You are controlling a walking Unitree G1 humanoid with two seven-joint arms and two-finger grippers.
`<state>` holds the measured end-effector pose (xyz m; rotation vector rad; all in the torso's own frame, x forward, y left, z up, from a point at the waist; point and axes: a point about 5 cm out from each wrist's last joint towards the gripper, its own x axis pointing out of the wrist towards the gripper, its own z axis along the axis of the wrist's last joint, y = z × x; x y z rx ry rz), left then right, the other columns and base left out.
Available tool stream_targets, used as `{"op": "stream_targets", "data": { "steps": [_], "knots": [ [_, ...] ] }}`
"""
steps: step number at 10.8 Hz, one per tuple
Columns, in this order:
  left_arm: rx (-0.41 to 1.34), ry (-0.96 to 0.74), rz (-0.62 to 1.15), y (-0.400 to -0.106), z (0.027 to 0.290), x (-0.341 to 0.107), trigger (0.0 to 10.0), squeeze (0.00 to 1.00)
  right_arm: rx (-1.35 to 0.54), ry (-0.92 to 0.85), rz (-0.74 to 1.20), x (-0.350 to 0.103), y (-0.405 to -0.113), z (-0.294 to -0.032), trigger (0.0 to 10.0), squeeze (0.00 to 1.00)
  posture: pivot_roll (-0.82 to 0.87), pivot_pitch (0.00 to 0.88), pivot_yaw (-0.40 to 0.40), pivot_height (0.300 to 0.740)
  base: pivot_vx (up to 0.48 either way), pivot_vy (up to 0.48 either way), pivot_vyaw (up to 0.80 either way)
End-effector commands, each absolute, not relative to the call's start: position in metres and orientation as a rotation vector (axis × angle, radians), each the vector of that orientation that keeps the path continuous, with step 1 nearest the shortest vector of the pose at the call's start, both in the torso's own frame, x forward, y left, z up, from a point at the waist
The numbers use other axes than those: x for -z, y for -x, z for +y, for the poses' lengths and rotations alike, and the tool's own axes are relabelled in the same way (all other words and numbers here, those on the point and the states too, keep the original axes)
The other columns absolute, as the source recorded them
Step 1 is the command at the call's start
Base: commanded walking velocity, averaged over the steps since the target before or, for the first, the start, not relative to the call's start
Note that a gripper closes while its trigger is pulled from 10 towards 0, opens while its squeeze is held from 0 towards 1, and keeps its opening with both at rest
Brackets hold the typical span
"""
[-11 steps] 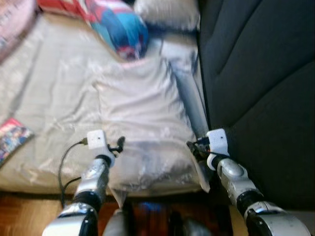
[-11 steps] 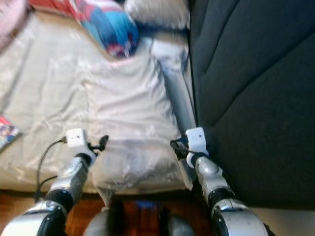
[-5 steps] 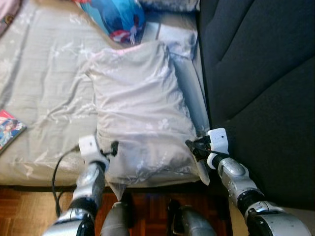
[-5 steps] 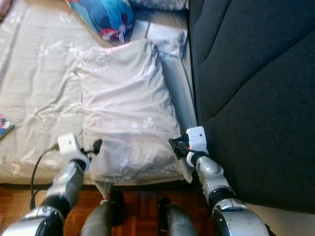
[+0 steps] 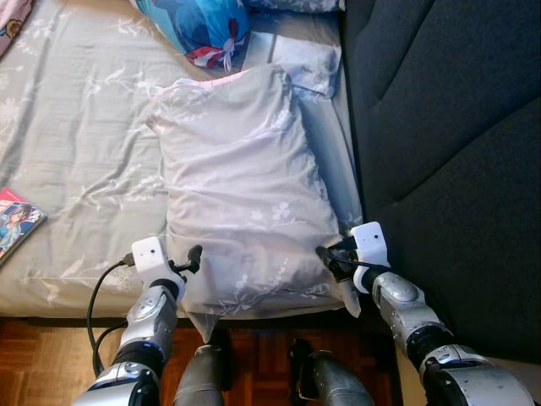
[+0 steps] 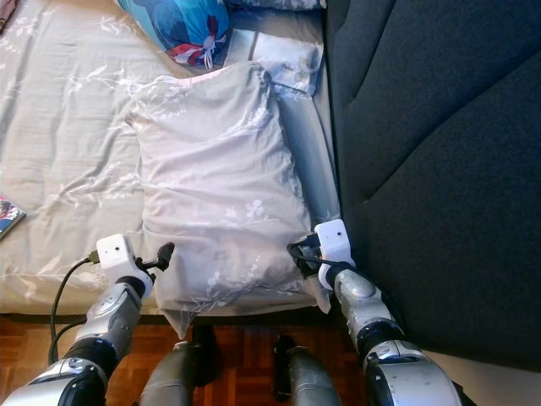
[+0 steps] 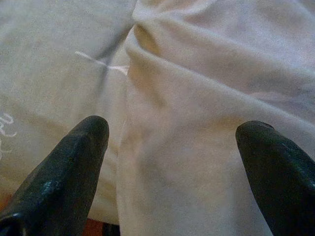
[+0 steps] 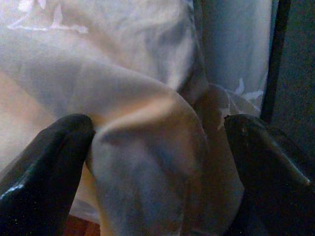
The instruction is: Clean up the room
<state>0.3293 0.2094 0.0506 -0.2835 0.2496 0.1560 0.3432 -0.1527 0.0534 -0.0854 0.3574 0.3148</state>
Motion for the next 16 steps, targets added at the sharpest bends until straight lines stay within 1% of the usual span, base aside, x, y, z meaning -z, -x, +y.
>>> {"op": "stream_targets", "data": {
  "steps": [1, 4, 7, 10, 12, 13, 16],
  "knots": [
    [-0.182, 0.309, 0.302, -0.318, 0.215, -0.037, 10.0, 0.0, -0.324, 0.072, 0.448, -0.034, -0.33, -0.15, 10.0, 0.0, 0.1, 0.453, -0.033, 0.74, 0.0, 0.0, 0.0],
    [-0.195, 0.391, 0.312, -0.316, 0.217, -0.034, 10.0, 0.0, -0.425, 0.055, 0.529, -0.017, -0.316, -0.134, 10.0, 0.0, 0.13, 0.448, -0.028, 0.74, 0.0, 0.0, 0.0],
    [-0.19, 0.451, 0.343, -0.311, 0.215, -0.027, 10.0, 0.0, -0.431, 0.06, 0.534, -0.015, -0.314, -0.133, 10.0, 0.0, 0.13, 0.452, -0.045, 0.74, 0.0, 0.0, 0.0],
    [-0.219, 0.42, 0.361, -0.304, 0.223, -0.021, 10.0, 0.0, -0.438, 0.066, 0.53, -0.015, -0.313, -0.137, 10.0, 0.0, 0.11, 0.461, -0.074, 0.74, 0.0, 0.0, 0.0],
    [-0.197, 0.434, 0.389, -0.301, 0.217, -0.014, 10.0, 0.0, -0.437, 0.068, 0.526, -0.015, -0.313, -0.141, 10.0, 0.0, 0.08, 0.472, -0.098, 0.74, 0.0, 0.0, 0.0],
    [-0.165, 0.428, 0.423, -0.298, 0.21, -0.009, 10.0, 0.0, -0.44, 0.07, 0.529, -0.014, -0.311, -0.144, 10.0, 0.0, 0.07, 0.477, -0.109, 0.74, 0.0, 0.0, 0.0],
    [-0.138, 0.389, 0.453, -0.296, 0.203, -0.004, 10.0, 0.0, -0.448, 0.064, 0.528, -0.013, -0.31, -0.144, 10.0, 0.0, 0.05, 0.483, -0.122, 0.74, 0.0, 0.0, 0.0]
  ]
}}
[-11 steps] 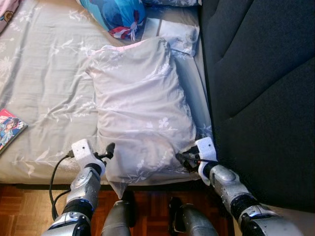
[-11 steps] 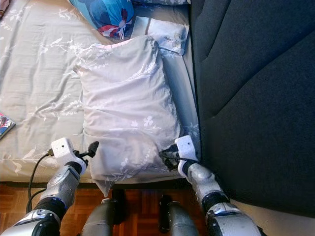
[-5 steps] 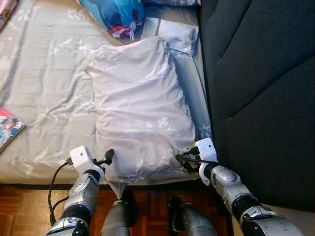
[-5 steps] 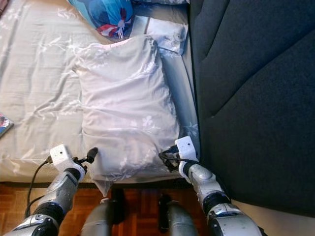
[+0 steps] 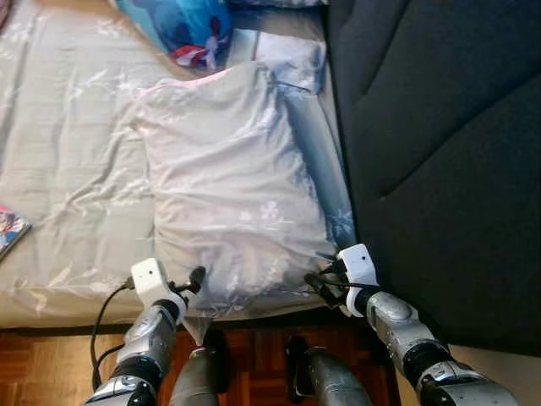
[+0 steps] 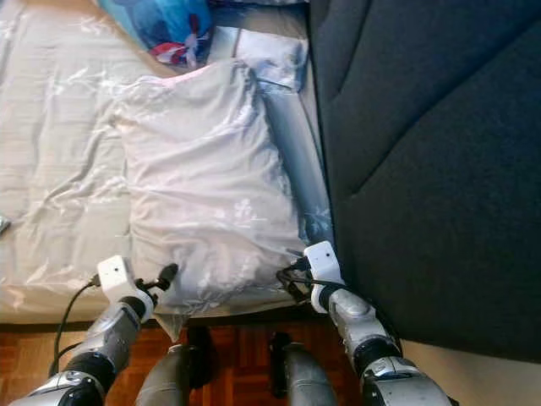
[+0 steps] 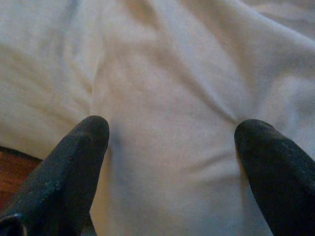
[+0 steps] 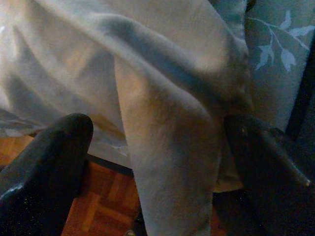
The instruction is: Clean up the room
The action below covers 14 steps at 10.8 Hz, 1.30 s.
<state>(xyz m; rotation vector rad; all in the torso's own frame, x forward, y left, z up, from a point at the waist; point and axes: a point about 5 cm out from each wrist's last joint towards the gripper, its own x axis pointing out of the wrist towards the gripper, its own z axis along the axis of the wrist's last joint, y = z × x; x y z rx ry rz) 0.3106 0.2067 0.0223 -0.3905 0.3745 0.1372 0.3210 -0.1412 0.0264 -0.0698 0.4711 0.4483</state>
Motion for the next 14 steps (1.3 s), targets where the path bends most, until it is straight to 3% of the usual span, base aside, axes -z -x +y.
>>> {"op": "stream_targets", "data": {
  "steps": [1, 4, 5, 6, 7, 8, 14],
  "knots": [
    [-0.16, 0.374, 0.474, -0.294, 0.204, -0.001, 10.0, 0.0, -0.463, 0.06, 0.524, -0.013, -0.309, -0.142, 10.0, 0.0, 0.04, 0.486, -0.126, 0.74, 0.0, 0.0, 0.0],
    [-0.236, 0.366, 0.47, -0.289, 0.212, 0.002, 10.0, 0.0, -0.484, 0.066, 0.524, -0.013, -0.309, -0.139, 10.0, 0.0, 0.04, 0.487, -0.13, 0.74, 0.0, 0.0, 0.0],
    [-0.246, 0.377, 0.477, -0.287, 0.213, 0.003, 10.0, 0.0, -0.509, 0.06, 0.52, -0.014, -0.309, -0.137, 3.6, 0.0, 0.04, 0.49, -0.13, 0.74, 0.0, 0.0, 0.0],
    [-0.264, 0.423, 0.498, -0.283, 0.212, 0.009, 5.1, 0.0, -0.517, 0.063, 0.522, -0.014, -0.309, -0.137, 0.0, 0.0, 0.04, 0.49, -0.131, 0.74, 0.0, 0.0, 0.0],
    [-0.277, 0.463, 0.513, -0.279, 0.212, 0.013, 1.9, 0.0, -0.524, 0.065, 0.526, -0.013, -0.308, -0.136, 0.0, 0.0, 0.03, 0.489, -0.131, 0.74, 0.0, 0.0, 0.0],
    [-0.269, 0.489, 0.52, -0.277, 0.21, 0.015, 0.0, 0.0, -0.533, 0.064, 0.527, -0.013, -0.307, -0.135, 0.0, 0.0, 0.03, 0.48, -0.124, 0.74, 0.0, 0.0, 0.0],
    [-0.23, 0.495, 0.453, -0.289, 0.215, 0.001, 0.0, 0.0, -0.55, 0.055, 0.517, -0.011, -0.305, -0.12, 0.0, 0.0, 0.07, 0.396, -0.054, 0.74, 0.0, 0.0, 0.0]
  ]
}}
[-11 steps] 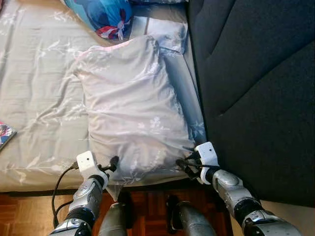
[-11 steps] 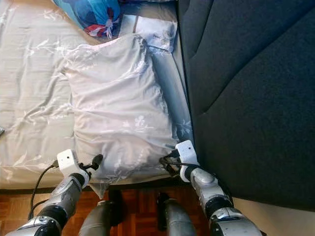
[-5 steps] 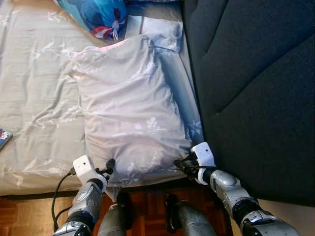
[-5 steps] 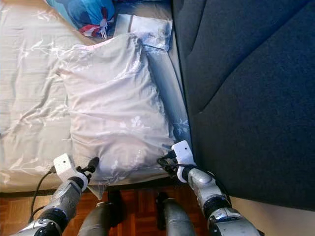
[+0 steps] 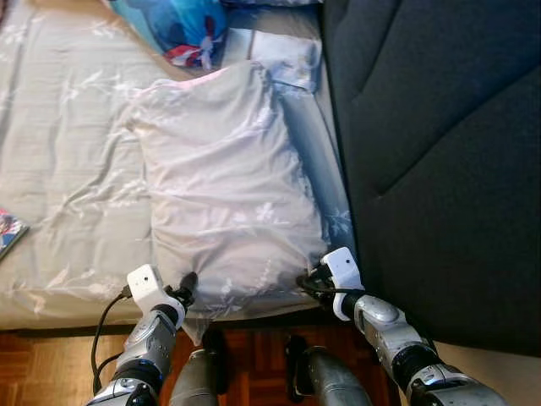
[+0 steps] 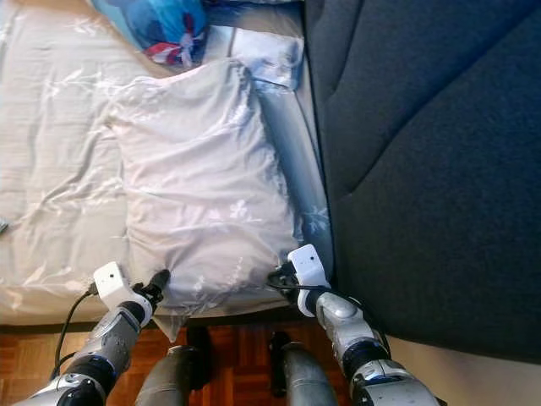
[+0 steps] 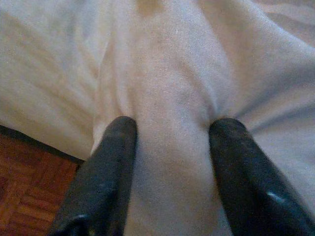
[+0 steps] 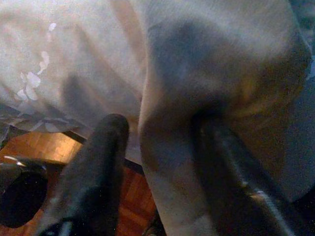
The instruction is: Clean up the room
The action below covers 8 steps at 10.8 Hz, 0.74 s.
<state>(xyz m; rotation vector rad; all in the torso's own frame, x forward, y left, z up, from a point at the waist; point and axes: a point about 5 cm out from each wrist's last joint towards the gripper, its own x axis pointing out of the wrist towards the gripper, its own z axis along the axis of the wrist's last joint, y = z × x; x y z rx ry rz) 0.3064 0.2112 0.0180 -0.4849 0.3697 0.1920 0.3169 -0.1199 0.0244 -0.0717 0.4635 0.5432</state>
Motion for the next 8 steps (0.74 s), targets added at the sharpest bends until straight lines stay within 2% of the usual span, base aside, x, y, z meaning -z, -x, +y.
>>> {"op": "stream_targets", "data": {
  "steps": [1, 3, 4, 7, 8],
  "knots": [
    [-0.238, 0.484, 0.428, -0.292, 0.218, -0.003, 0.0, 0.0, -0.532, 0.061, 0.51, -0.012, -0.307, -0.122, 0.0, 0.0, 0.07, 0.391, -0.055, 0.74, 0.0, 0.0, 0.0],
    [-0.271, 0.473, 0.364, -0.301, 0.226, -0.015, 0.0, 0.0, -0.46, 0.084, 0.445, -0.024, -0.318, -0.132, 0.0, 0.0, 0.08, 0.359, -0.063, 0.74, 0.0, 0.0, 0.0],
    [-0.26, 0.447, 0.305, -0.313, 0.228, -0.031, 0.0, 0.0, -0.364, 0.083, 0.375, -0.039, -0.331, -0.146, 0.0, 0.0, 0.08, 0.343, -0.068, 0.74, 0.0, 0.0, 0.0],
    [-0.213, 0.41, 0.262, -0.325, 0.224, -0.044, 0.0, 0.0, -0.34, 0.091, 0.367, -0.041, -0.331, -0.156, 0.0, 0.0, 0.08, 0.316, -0.075, 0.74, 0.0, 0.0, 0.0],
    [-0.172, 0.308, 0.299, -0.322, 0.22, -0.04, 9.2, 0.0, -0.348, 0.09, 0.379, -0.037, -0.328, -0.155, 0.0, 0.0, 0.08, 0.314, -0.075, 0.74, 0.0, 0.0, 0.0]
  ]
}}
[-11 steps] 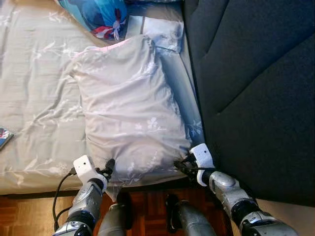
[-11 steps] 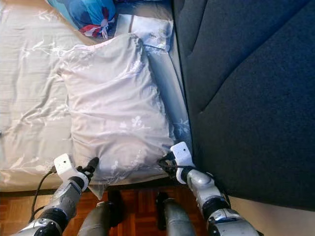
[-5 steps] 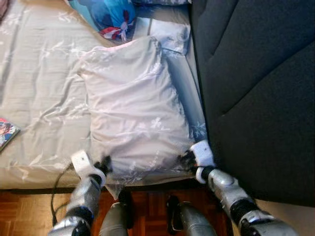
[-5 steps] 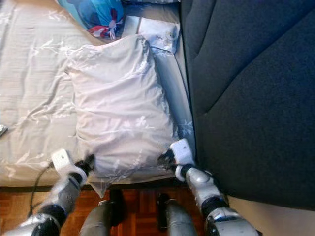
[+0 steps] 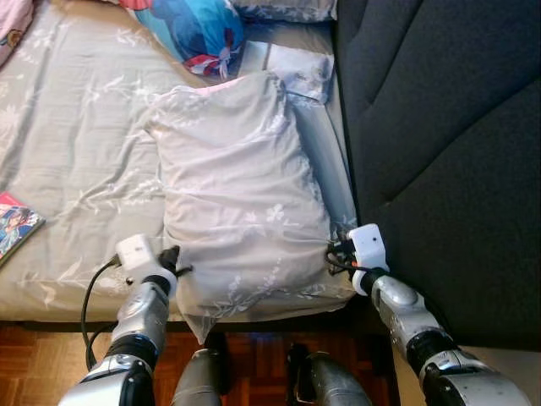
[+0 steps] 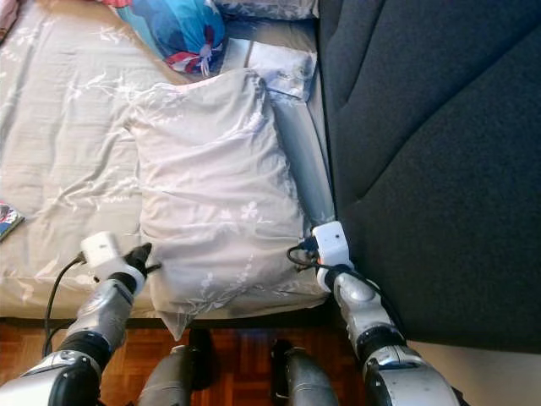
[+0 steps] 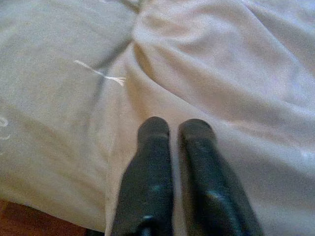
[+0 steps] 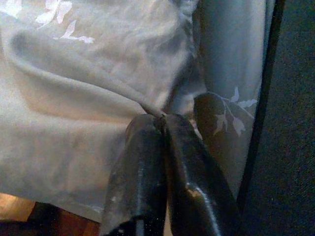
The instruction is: Clean up the room
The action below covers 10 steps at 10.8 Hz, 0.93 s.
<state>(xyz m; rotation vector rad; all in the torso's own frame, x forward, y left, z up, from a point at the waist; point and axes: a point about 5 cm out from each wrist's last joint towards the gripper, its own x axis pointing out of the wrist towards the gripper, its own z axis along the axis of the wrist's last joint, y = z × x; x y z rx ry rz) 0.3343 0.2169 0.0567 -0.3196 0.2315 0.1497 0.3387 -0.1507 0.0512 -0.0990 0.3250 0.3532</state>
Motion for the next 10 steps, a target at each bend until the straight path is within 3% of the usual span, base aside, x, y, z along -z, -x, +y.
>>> {"op": "stream_targets", "data": {
  "steps": [1, 2, 3, 6, 10],
  "knots": [
    [-0.133, 0.284, 0.302, -0.32, 0.214, -0.037, 10.0, 0.0, -0.36, 0.09, 0.39, -0.033, -0.325, -0.152, 0.0, 0.0, 0.08, 0.318, -0.074, 0.74, 0.0, 0.0, 0.0],
    [-0.097, 0.271, 0.296, -0.318, 0.209, -0.035, 10.0, 0.15, -0.381, 0.082, 0.402, -0.029, -0.322, -0.146, 8.0, 0.0, 0.08, 0.316, -0.067, 0.74, 0.0, 0.0, 0.0],
    [-0.099, 0.28, 0.288, -0.318, 0.209, -0.035, 10.0, 1.0, -0.385, 0.072, 0.403, -0.028, -0.321, -0.142, 10.0, 0.0, 0.09, 0.313, -0.059, 0.74, 0.0, 0.0, 0.0],
    [-0.13, 0.313, 0.266, -0.321, 0.218, -0.04, 10.0, 1.0, -0.429, 0.037, 0.333, -0.04, -0.329, -0.13, 10.0, 0.0, 0.08, 0.322, -0.059, 0.74, 0.0, 0.0, 0.0],
    [-0.121, 0.355, 0.274, -0.325, 0.214, -0.042, 10.0, 1.0, -0.43, 0.034, 0.288, -0.044, -0.328, -0.141, 10.0, 0.0, 0.04, 0.35, -0.087, 0.74, 0.0, 0.0, 0.0]
  ]
}}
